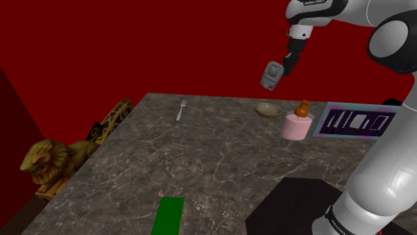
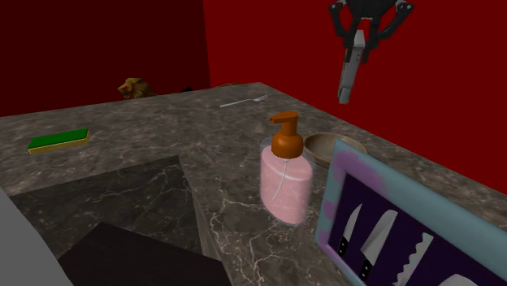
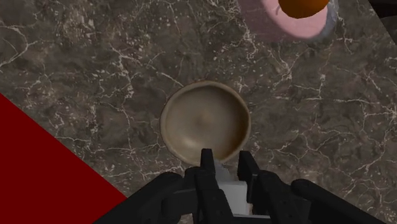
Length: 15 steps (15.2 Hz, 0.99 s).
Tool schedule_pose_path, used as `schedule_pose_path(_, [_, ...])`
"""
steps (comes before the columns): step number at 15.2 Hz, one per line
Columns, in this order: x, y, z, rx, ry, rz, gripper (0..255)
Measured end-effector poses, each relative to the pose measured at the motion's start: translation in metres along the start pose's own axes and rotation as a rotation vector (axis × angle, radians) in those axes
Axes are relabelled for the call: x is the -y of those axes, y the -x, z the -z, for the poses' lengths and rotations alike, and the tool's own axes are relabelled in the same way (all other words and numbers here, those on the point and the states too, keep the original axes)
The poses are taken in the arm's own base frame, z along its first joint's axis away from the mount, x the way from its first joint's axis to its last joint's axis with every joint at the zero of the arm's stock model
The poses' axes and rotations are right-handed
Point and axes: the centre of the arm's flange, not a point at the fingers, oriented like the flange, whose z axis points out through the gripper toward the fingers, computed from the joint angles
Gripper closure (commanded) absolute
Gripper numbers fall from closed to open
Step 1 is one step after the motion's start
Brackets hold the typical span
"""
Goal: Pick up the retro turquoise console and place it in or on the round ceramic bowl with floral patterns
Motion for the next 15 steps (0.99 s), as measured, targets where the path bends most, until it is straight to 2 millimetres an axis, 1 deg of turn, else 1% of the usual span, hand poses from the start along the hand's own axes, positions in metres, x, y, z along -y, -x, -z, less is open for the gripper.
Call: schedule_pose_path(15, [-0.002, 0.002, -0.079, 0.000, 0.000, 0.001, 255])
